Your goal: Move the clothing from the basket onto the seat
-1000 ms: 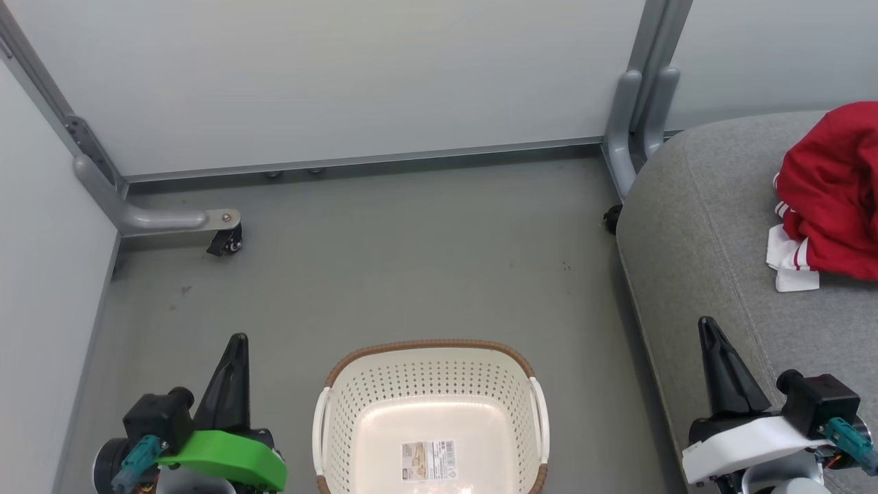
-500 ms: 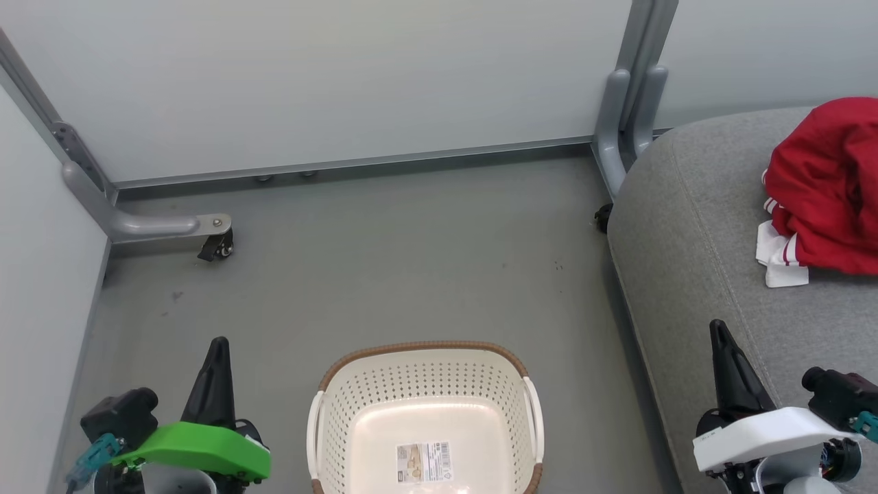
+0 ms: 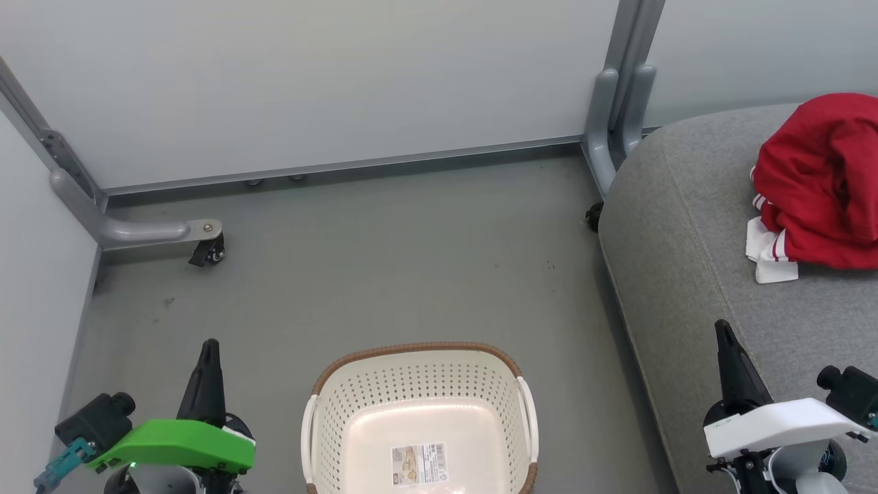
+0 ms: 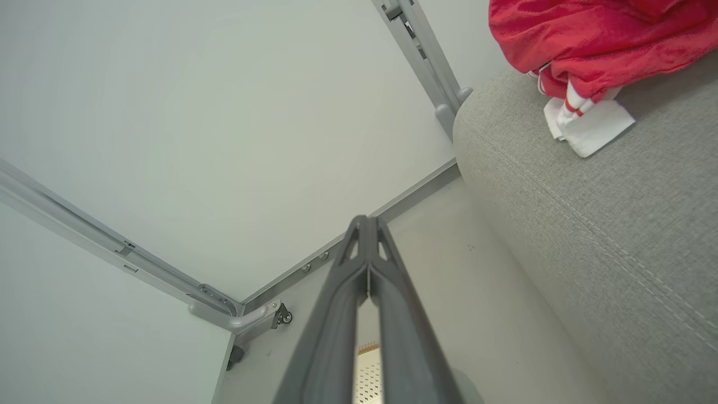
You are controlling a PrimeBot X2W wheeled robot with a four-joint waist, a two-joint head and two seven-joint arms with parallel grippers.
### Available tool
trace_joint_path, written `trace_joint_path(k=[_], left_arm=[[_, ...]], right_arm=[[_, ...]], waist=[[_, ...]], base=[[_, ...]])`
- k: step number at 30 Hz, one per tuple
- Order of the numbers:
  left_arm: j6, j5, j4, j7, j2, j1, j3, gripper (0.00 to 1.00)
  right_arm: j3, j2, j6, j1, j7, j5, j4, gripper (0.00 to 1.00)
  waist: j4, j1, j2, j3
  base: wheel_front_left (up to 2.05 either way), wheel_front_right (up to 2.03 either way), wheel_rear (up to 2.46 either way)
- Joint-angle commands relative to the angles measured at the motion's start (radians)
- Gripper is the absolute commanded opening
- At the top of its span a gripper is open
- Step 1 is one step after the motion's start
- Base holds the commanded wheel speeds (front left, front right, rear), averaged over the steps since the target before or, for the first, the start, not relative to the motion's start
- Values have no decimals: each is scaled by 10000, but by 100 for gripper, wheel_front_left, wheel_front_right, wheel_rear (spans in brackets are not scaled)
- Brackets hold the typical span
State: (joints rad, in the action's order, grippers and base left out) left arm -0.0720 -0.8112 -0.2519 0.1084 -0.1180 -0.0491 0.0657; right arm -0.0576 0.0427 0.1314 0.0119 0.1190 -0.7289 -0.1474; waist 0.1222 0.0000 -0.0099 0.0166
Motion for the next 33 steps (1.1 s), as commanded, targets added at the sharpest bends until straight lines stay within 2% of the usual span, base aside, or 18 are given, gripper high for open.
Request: trace_joint_path(k=[1,33], left_arm=[[-69,-320,136,-72,-10,-319,-123,0],[-323,-3849,118,-1074,306,-496,-914,0]], right_arm=[[-56,87,-4,265,-88,-376,57,0],[-268,122,-7,620,-1102,-4294,-411,0]], waist=[[-21,0,28,-3],[-458,0,54,-51]], base=[[0,0,0],[0,0,0]])
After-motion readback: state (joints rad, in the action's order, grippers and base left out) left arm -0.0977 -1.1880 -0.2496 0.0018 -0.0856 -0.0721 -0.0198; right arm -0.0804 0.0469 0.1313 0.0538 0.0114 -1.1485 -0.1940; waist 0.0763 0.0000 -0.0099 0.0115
